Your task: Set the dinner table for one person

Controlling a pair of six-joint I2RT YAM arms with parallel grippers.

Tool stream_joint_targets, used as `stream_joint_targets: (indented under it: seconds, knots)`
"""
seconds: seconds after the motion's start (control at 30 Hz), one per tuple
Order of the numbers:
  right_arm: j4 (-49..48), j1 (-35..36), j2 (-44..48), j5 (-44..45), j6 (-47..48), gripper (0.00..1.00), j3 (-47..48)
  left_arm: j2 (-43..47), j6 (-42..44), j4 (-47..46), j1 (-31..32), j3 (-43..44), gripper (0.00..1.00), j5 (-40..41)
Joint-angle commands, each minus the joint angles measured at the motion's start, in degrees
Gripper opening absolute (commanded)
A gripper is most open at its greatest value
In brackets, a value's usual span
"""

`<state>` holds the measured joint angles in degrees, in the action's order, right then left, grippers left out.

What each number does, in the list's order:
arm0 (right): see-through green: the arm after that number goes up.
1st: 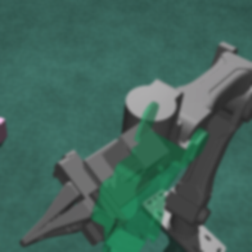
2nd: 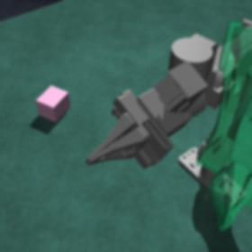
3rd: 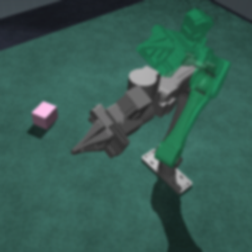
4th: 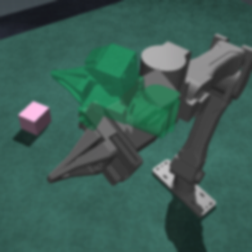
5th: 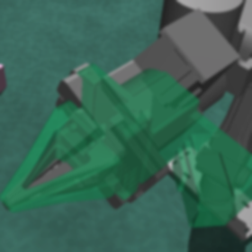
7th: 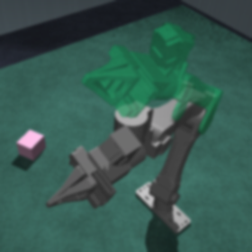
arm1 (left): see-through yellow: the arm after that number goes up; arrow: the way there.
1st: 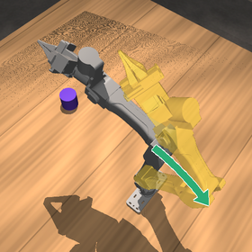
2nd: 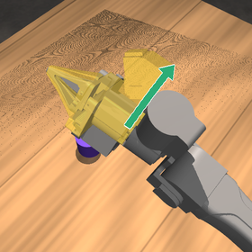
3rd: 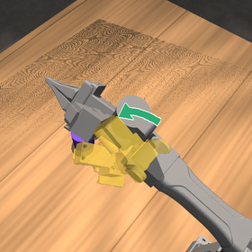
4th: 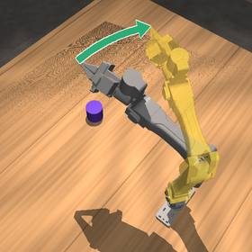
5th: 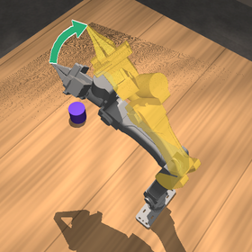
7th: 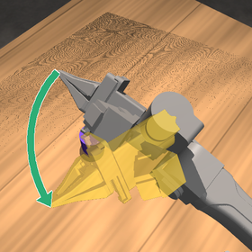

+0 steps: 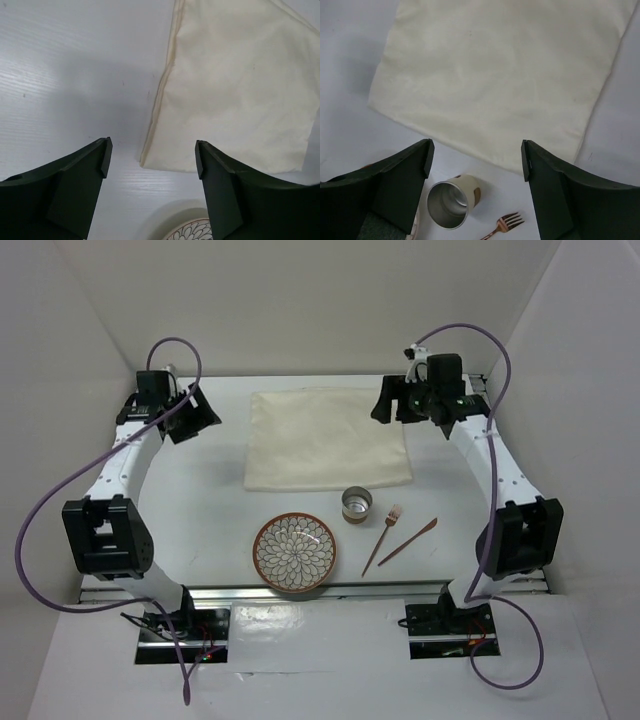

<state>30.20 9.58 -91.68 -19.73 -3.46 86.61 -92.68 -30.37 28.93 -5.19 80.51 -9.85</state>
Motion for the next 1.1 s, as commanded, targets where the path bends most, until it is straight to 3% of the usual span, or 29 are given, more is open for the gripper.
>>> stream_joint_targets:
  seconds: [0.0, 0.03, 0.07, 0.1, 0.13, 0.17, 0.2, 0.23, 0.27, 0.3, 0.33, 0.37, 0.43, 0.53, 0.93, 1.03, 1.07]
  knots:
    - [3.0, -1.0, 3.7, 3.9, -8.8, 0.80, 0.1, 2.9, -1.3, 0.1, -0.5, 3.2, 0.83, 1.2]
    - [4.8, -2.5, 2.1, 3.4, -10.8, 0.69, -0.5, 1.7, -1.3, 0.8, -0.5, 2.7, 0.67, -0.9]
    - [5.7, -3.4, 1.3, 2.9, -12.6, 0.39, -1.3, 0.9, -2.0, 1.6, -0.5, 1.8, 0.59, -2.4]
    - [6.6, -4.5, 0.5, 2.9, -16.2, 0.25, -1.8, -0.1, -2.0, 1.6, -0.5, 0.4, 0.53, -6.5]
    - [7.4, -7.2, -1.1, 2.0, -18.0, 0.09, -3.7, -2.5, -2.5, 2.3, 0.1, -0.3, 0.53, -8.1]
    - [7.9, -8.7, -1.7, 0.8, -19.4, 0.01, -4.9, -3.6, -3.1, 3.3, 0.7, -1.0, 0.57, -8.7]
    - [7.9, -10.4, -1.7, -0.3, -20.6, 0.00, -6.3, -4.5, -3.6, 3.3, 1.6, -1.8, 0.63, -8.7]
    - [7.4, -11.9, -2.5, -1.9, -23.3, 0.00, -7.8, -5.3, -3.6, 3.3, 2.5, -3.7, 0.70, -8.7]
    - [5.1, -15.2, -2.5, -3.5, -24.3, 0.07, -11.7, -6.6, -4.4, 3.3, 4.5, -4.6, 0.78, -8.7]
    - [3.7, -16.5, -1.9, -5.0, -25.3, 0.18, -13.6, -7.4, -5.0, 2.8, 5.2, -5.3, 0.91, -7.7]
    - [2.3, -17.7, -1.9, -6.6, -26.9, 0.34, -15.4, -8.2, -5.5, 2.8, 5.2, -5.8, 0.93, -7.7]
    - [0.3, -18.5, -1.4, -7.7, -27.7, 0.65, -18.2, -9.0, -6.1, 1.9, 5.9, -6.3, 0.95, -7.7]
    - [-0.3, -19.1, -1.4, -7.7, -28.9, 0.75, -19.7, -11.4, -6.6, 1.4, 5.9, -7.0, 0.95, -8.3]
    - [-1.5, -19.1, -4.1, -7.0, -29.4, 0.75, -21.6, -13.2, -7.2, -0.1, 6.5, -7.0, 0.94, -8.3]
    - [-10.4, -17.9, -12.0, -7.4, -35.6, 0.72, -25.0, -21.1, -9.0, -1.9, 7.1, -4.7, 0.72, -6.5]
    - [-10.9, -16.7, -13.6, -7.4, -36.2, 0.68, -25.0, -21.7, -9.7, -3.1, 7.1, -4.7, 0.58, -7.2]
    - [-10.9, -16.7, -14.2, -6.9, -36.2, 0.66, -25.0, -21.7, -9.7, -3.1, 7.1, -4.2, 0.46, -7.2]
